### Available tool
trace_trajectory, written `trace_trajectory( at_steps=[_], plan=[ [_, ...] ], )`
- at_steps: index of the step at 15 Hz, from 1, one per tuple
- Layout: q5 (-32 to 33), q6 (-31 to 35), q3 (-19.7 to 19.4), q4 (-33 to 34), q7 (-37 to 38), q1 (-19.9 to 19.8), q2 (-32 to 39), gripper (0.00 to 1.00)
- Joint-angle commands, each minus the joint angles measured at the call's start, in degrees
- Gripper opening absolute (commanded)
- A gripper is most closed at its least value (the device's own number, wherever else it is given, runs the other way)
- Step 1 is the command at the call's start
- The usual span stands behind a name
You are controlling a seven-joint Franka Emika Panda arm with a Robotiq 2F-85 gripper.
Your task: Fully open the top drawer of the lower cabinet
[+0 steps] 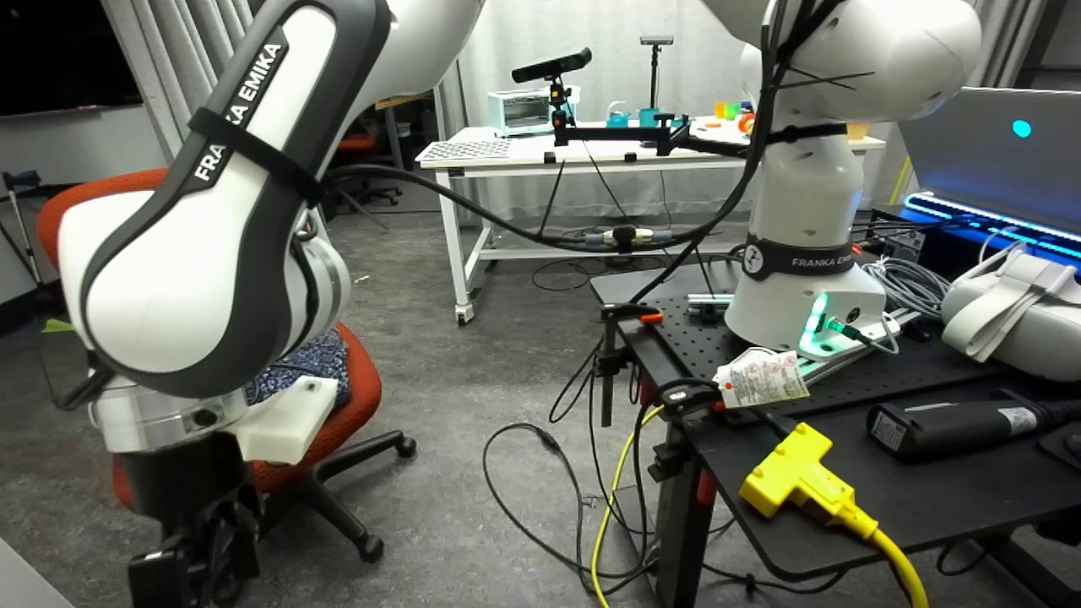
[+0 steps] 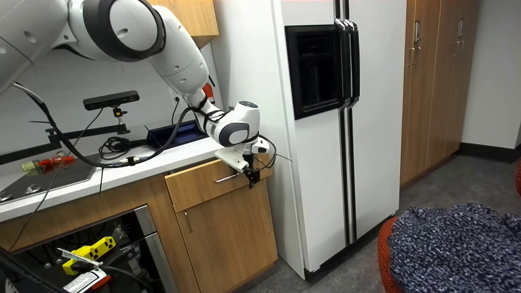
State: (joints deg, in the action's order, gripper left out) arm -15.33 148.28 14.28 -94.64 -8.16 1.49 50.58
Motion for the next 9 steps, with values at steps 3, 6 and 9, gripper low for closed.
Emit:
trace_trajectory(
  at_steps=[3,6,9],
  plan=[
    [0.5,0.5,0.6,-9.4,-1.2,-1.9,-7.8,1.00],
    [-0.3,1.9,1.6,-15.6,-1.4,-2.1,-12.6,1.00],
    [-1.4,2.5,3.0,-21.9,-1.5,-1.9,-18.2,1.00]
  ],
)
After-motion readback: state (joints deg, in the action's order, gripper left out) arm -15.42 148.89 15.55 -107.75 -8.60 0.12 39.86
